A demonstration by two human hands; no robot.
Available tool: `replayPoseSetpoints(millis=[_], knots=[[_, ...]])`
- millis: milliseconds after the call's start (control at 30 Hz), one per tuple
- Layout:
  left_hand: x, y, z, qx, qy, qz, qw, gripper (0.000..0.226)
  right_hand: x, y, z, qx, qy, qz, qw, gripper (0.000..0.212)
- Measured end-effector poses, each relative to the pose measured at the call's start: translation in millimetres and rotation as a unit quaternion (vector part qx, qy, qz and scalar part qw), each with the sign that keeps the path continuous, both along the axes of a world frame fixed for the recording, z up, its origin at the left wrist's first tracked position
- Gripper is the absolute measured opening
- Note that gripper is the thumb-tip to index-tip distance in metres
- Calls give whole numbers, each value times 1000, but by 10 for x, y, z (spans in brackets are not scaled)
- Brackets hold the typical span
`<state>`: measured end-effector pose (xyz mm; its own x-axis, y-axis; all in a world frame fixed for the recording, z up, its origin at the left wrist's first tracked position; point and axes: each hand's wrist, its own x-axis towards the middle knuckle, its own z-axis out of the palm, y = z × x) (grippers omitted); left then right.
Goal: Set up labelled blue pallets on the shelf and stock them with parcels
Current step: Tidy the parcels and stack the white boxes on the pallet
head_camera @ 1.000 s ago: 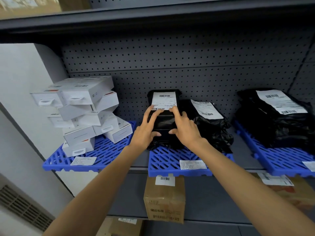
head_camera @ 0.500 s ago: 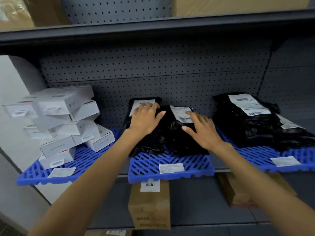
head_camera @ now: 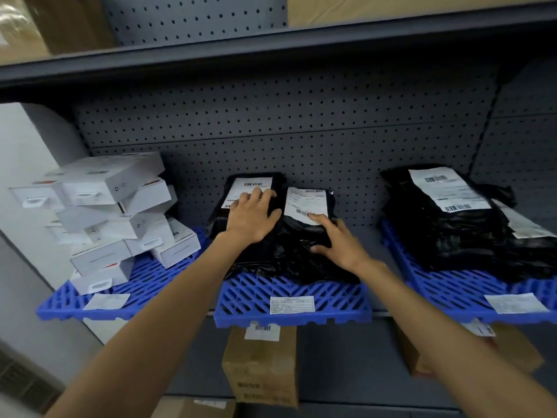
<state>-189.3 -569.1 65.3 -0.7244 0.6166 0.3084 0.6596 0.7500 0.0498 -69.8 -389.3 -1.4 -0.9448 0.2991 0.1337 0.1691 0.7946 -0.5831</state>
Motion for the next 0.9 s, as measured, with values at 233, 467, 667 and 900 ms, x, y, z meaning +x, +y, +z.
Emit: replayPoseSetpoints(millis=[233,467,667,900], knots=[[11,-44,47,57,-67,-17,996,49,97,242,29,-93,3,112,989,91],[397,-400,-264,113,98,-53,987,61,217,324,-184,-117,1,142,983,116],[578,-240,-552,47,101,10,994,90,111,57,-363,-130,73,98,984,120],[515,-237,-618,36,126,12,991,90,13,-206,-427,-74,98,-12,992,121]])
